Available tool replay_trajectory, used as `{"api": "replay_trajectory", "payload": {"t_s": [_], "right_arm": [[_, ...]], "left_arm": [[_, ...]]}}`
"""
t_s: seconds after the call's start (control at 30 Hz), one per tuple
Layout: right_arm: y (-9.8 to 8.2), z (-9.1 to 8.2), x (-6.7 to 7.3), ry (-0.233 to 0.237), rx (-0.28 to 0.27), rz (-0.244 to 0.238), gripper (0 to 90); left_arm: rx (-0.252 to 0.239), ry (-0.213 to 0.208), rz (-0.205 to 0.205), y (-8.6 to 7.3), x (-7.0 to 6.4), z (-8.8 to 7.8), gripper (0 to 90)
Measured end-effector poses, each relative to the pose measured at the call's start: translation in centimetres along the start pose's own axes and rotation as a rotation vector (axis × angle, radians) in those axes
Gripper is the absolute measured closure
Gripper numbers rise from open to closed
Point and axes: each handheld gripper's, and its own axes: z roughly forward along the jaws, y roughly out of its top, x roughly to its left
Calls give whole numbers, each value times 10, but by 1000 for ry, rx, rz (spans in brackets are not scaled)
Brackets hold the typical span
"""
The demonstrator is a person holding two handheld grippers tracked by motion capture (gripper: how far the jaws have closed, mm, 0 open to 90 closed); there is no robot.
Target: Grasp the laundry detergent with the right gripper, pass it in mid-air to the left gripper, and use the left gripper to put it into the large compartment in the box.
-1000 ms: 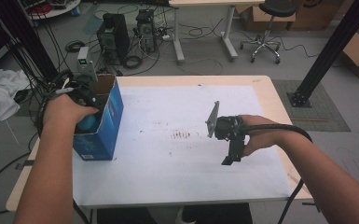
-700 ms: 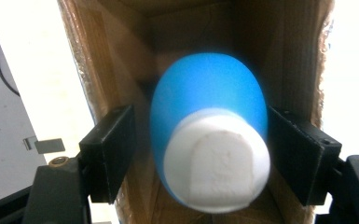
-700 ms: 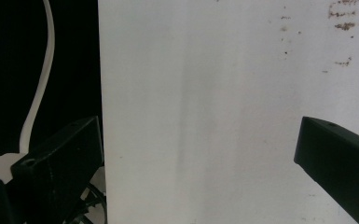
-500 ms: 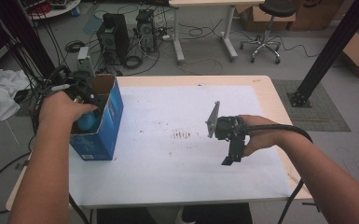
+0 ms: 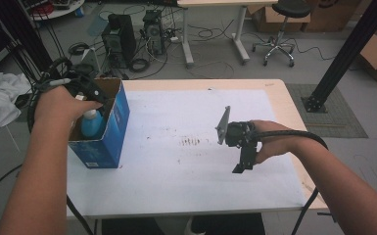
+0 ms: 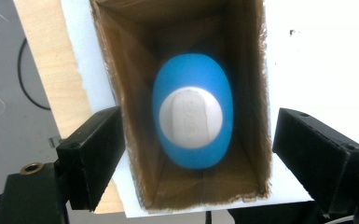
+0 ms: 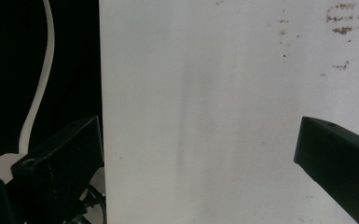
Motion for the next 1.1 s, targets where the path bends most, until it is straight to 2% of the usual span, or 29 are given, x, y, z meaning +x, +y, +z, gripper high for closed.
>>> {"api": "replay_trajectory", "payload": {"t_s": [0.3,0.53,0.67,0.7,0.87,0.97,1.07,1.1], "right_arm": [[2,1,0,7,-3,-8,10],[-1,0,-1,8,3,2,9],[-1,-4,0,3,3,8,8],[-1,-4,0,3,5,7,8],[1,-7,1,-2,7,3,8],[2,-8,1,-4,0,4,8],[3,-10,1,-6,-1,2,8],[3,-10,1,-5,-1,2,8]], "left_arm": [[11,21,80,0,-16,-21,130],[-8,52,137,0,-29,-41,60],[-15,42,185,-2,-37,-48,50],[-19,48,201,-2,-40,-49,48],[-10,27,292,-5,-53,-52,4],[-8,36,349,-7,-65,-53,1],[-22,26,436,-11,-80,-54,1],[-27,13,482,-13,-87,-55,1]]}}
